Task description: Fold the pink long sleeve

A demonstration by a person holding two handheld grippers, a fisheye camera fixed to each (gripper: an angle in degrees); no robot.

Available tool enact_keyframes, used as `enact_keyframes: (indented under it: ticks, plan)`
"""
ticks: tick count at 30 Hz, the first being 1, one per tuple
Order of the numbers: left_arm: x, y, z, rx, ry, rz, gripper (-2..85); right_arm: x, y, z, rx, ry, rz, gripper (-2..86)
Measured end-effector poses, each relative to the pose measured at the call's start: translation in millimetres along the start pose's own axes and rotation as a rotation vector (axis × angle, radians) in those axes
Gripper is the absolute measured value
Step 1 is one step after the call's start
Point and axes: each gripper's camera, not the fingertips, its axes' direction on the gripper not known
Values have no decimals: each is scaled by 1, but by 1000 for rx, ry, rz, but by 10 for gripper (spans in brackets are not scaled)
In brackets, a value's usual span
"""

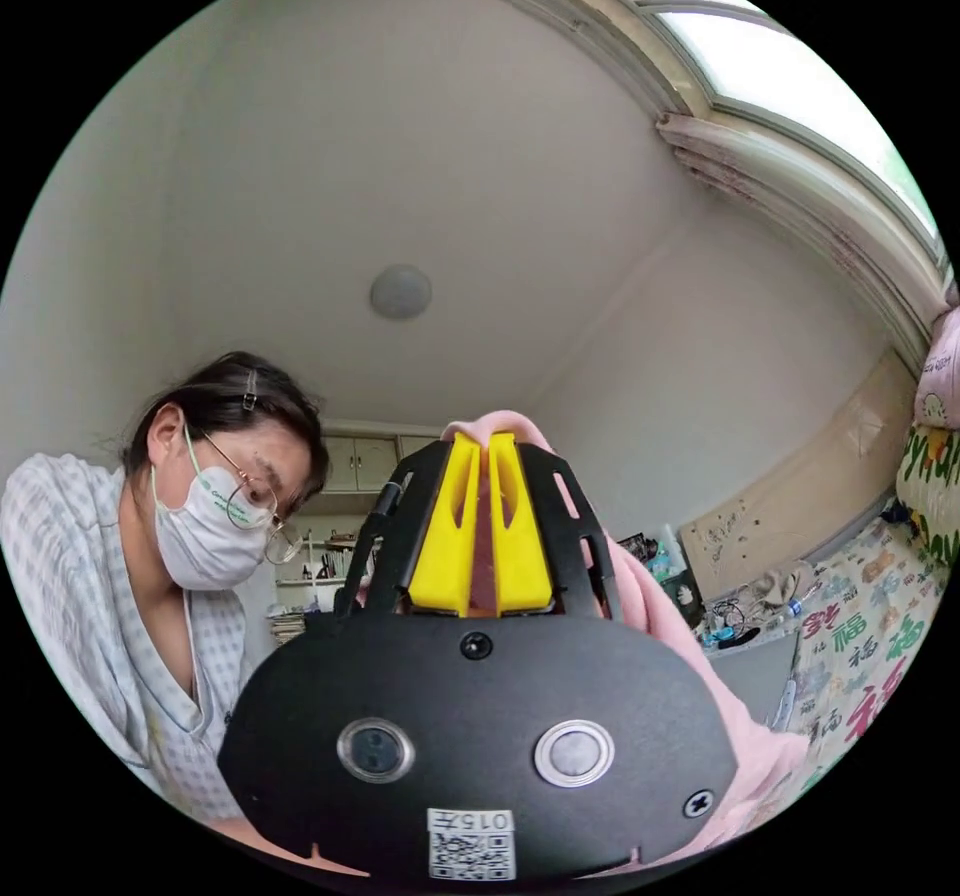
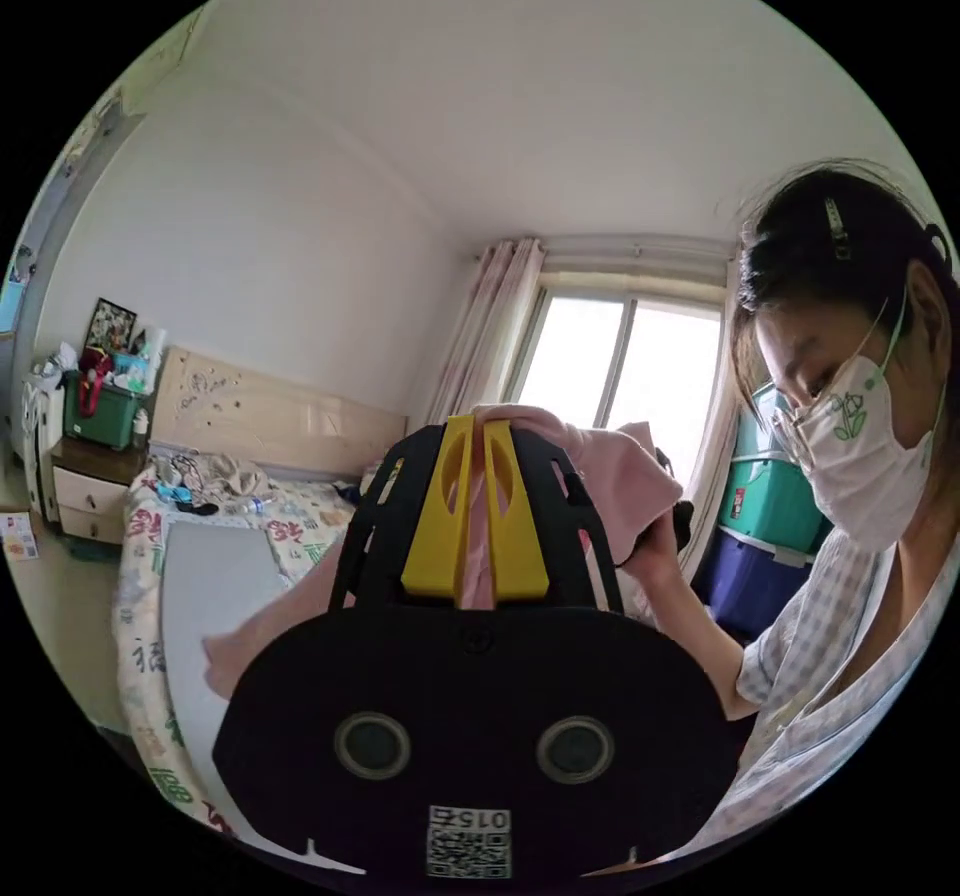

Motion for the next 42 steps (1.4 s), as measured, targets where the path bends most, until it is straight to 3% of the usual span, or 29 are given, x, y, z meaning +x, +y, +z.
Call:
enact_keyframes:
  ticks: [7, 12, 15, 17, 20, 23, 25, 26, 28, 30, 37, 42]
  plan:
    - [-229, 67, -23, -13, 126, -84, -6, -46, 36, -148, 116, 3, -32, -9]
    - [-322, 86, -28, -84, 235, -227, -5, -87, 72, -182, 182, -39, -54, -9]
    - [-335, 107, -21, -162, 323, -325, -5, -129, 108, -173, 181, -84, -108, -9]
    - [-314, 134, -16, -212, 374, -356, -5, -165, 142, -154, 156, -133, -170, -9]
    - [-218, 199, -6, -376, 457, -319, -3, -241, 216, -105, 45, -249, -272, -8]
    - [-49, 294, 0, -615, 586, -122, 4, -333, 305, -34, -124, -373, -280, -3]
    - [105, 394, -13, -857, 625, 82, 18, -424, 388, 28, -335, -387, -387, 20]
    - [140, 422, -22, -929, 629, 150, 22, -444, 411, 39, -385, -381, -431, 32]
    - [229, 513, -95, -1070, 518, 488, 44, -490, 489, 52, -466, -325, -589, 51]
    - [236, 560, -166, -1133, 484, 558, 48, -486, 534, 46, -497, -345, -579, 54]
    - [120, 621, -472, -1492, 757, 506, 90, -412, 683, 14, -948, -423, -691, 99]
    - [74, 657, -599, -1724, 812, 628, 124, -388, 749, 39, -1158, -459, -756, 100]
